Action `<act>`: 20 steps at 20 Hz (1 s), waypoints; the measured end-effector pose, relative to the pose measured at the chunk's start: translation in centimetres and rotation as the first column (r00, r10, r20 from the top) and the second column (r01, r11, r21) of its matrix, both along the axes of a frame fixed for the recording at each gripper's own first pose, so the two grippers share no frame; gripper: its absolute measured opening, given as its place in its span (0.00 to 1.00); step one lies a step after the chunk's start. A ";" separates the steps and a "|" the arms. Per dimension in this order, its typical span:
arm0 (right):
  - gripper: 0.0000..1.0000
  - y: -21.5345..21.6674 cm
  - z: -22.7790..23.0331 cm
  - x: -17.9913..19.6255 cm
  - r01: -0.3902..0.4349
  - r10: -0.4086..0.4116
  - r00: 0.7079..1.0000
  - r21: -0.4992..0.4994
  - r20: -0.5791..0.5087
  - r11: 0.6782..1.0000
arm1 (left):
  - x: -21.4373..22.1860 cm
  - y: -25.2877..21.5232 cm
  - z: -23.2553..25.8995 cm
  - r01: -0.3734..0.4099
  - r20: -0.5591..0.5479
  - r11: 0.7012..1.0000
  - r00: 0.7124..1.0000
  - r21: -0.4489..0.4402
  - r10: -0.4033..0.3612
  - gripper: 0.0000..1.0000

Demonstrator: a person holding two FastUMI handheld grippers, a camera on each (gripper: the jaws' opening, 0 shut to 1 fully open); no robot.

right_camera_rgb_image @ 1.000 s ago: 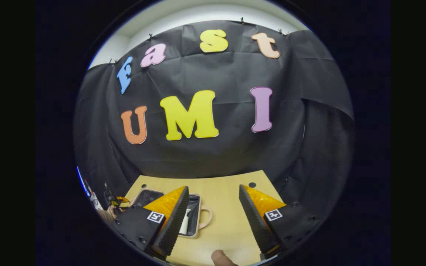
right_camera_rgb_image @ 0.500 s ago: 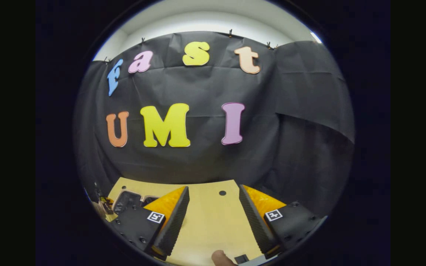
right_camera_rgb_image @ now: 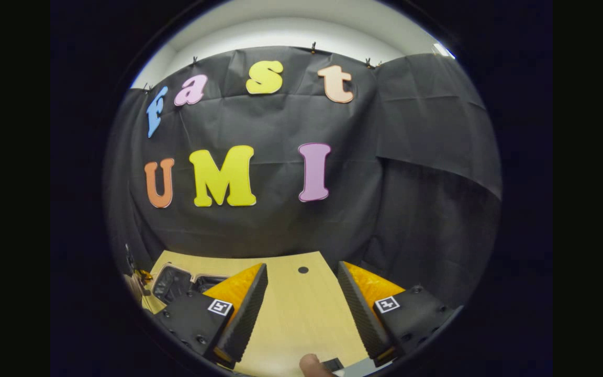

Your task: First open the suitcase, pack the skin care products into it, and then close the suitcase.

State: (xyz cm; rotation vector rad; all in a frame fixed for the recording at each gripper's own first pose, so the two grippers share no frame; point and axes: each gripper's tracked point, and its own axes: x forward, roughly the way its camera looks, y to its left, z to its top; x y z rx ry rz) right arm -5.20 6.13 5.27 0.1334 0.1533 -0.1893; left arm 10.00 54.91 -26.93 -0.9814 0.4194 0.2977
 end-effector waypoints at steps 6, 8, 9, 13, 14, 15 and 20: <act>0.80 -2.9 1.4 -0.3 -0.087 0.087 0.992 -0.004 0.091 0.996 | -0.8 -3.5 10.3 0.006 0.096 0.983 0.995 0.181 -0.024 0.04; 0.80 -4.3 1.3 -0.1 -0.108 0.110 0.987 -0.026 0.121 0.994 | -0.9 -5.7 13.2 0.015 0.123 0.969 0.991 0.246 -0.046 0.04; 0.80 -4.8 1.4 0.0 -0.119 0.123 0.983 -0.032 0.133 0.992 | -1.0 -6.9 14.3 0.021 0.124 0.960 0.991 0.280 -0.058 0.04; 0.80 -6.9 1.6 0.0 -0.169 0.173 0.971 -0.038 0.166 0.985 | -1.2 -12.2 19.5 0.031 0.171 0.923 0.980 0.384 -0.104 0.04; 0.80 -7.2 1.4 0.1 -0.184 0.187 0.968 -0.034 0.167 0.982 | -1.2 -13.9 20.5 0.046 0.179 0.912 0.975 0.409 -0.129 0.04; 0.77 -7.7 1.1 0.3 -0.196 0.199 0.966 -0.031 0.167 0.980 | -1.3 -15.6 21.1 0.056 0.184 0.897 0.971 0.438 -0.150 0.04; 0.77 -10.1 0.4 0.6 -0.236 0.236 0.958 -0.020 0.165 0.972 | -1.3 -24.4 23.4 0.103 0.233 0.891 0.946 0.442 -0.225 0.04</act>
